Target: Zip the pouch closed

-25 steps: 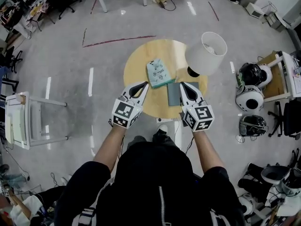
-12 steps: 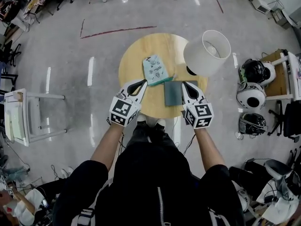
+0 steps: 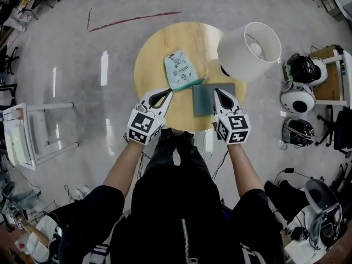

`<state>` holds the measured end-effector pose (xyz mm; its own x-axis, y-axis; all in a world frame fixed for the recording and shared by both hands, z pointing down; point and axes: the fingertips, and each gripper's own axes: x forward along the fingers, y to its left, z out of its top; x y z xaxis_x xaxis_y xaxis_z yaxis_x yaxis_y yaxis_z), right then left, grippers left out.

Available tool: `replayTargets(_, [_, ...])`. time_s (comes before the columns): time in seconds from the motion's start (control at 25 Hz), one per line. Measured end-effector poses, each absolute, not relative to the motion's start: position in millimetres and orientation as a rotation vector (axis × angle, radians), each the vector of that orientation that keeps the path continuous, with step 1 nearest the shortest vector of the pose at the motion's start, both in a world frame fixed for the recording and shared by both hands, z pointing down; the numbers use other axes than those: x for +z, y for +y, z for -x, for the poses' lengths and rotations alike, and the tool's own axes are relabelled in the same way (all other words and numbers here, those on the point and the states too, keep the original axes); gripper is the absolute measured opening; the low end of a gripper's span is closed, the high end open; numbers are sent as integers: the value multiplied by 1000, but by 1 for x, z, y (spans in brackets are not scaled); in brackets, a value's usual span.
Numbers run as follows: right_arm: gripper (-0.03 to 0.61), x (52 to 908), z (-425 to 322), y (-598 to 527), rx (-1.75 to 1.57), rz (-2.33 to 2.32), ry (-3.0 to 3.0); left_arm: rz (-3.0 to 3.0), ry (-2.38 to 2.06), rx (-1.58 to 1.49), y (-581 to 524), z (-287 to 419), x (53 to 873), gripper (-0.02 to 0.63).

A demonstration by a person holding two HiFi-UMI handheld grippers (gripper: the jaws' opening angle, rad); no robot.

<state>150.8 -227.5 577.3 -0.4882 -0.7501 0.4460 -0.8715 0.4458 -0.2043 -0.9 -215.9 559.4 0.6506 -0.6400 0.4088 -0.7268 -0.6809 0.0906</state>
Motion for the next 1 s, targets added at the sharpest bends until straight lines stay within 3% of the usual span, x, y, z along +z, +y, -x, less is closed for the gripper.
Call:
replayTargets(0.24, [5,584,-167,-218,654,-1481,-2371,-2643,-926,574,-234,-43,594,13])
replayTargets(0.56, [5,582,-212,-198,712,-1617,-2317,-2620,-733,748,-262,-103,647,112])
replayTargets(1.0, [5,592,-245,-165,762,-1754,-2226,-2438,-556,1051,-283,-149,735,166])
